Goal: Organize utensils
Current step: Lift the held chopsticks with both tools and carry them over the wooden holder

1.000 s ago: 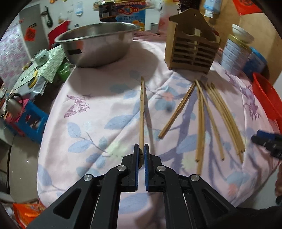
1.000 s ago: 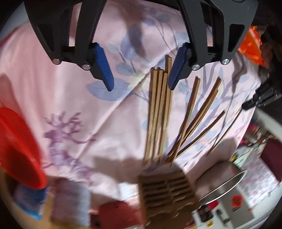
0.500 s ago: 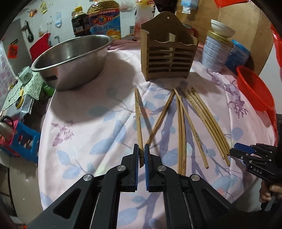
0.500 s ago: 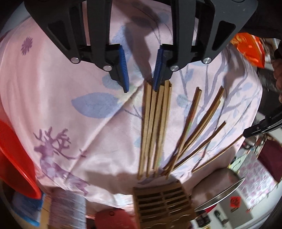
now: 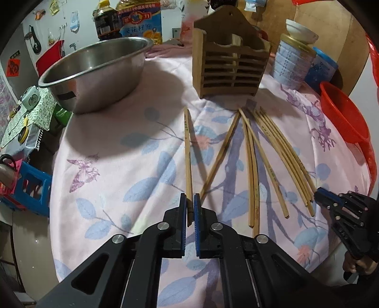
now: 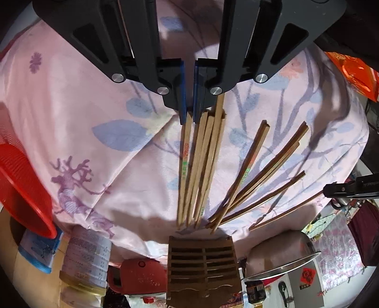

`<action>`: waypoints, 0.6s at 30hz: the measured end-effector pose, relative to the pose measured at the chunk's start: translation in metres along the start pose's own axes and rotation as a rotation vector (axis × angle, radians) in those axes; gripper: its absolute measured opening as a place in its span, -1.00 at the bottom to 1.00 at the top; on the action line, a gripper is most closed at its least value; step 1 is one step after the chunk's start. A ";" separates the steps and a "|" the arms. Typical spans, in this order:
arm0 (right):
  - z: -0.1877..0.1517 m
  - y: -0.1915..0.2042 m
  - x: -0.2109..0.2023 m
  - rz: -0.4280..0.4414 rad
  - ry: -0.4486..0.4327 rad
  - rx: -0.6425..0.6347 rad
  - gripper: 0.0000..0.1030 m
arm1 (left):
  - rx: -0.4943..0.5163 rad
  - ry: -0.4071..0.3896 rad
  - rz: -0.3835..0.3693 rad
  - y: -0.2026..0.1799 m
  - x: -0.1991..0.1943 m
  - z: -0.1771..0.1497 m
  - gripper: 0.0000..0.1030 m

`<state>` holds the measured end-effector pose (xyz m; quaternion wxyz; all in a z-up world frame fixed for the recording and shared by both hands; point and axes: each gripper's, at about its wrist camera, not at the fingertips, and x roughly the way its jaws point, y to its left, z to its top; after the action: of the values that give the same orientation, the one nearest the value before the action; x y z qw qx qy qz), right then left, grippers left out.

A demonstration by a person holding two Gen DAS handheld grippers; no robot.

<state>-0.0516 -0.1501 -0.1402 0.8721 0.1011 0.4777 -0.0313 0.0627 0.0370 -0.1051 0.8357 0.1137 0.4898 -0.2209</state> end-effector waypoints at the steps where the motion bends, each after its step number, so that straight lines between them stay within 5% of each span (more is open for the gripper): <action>1: 0.007 -0.002 -0.008 -0.006 -0.021 -0.001 -0.88 | -0.003 -0.012 0.004 0.001 -0.004 0.002 -0.88; 11: 0.112 -0.029 -0.101 0.018 -0.318 0.010 -0.88 | -0.001 -0.294 0.039 -0.003 -0.108 0.069 -0.90; 18: 0.150 -0.035 -0.120 0.096 -0.364 0.046 -0.88 | -0.003 -0.356 -0.038 -0.013 -0.135 0.107 -0.95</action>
<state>0.0020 -0.2208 0.0336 0.9421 0.1364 0.3057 -0.0185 0.0815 0.0169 0.0657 0.9051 0.0622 0.3363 -0.2528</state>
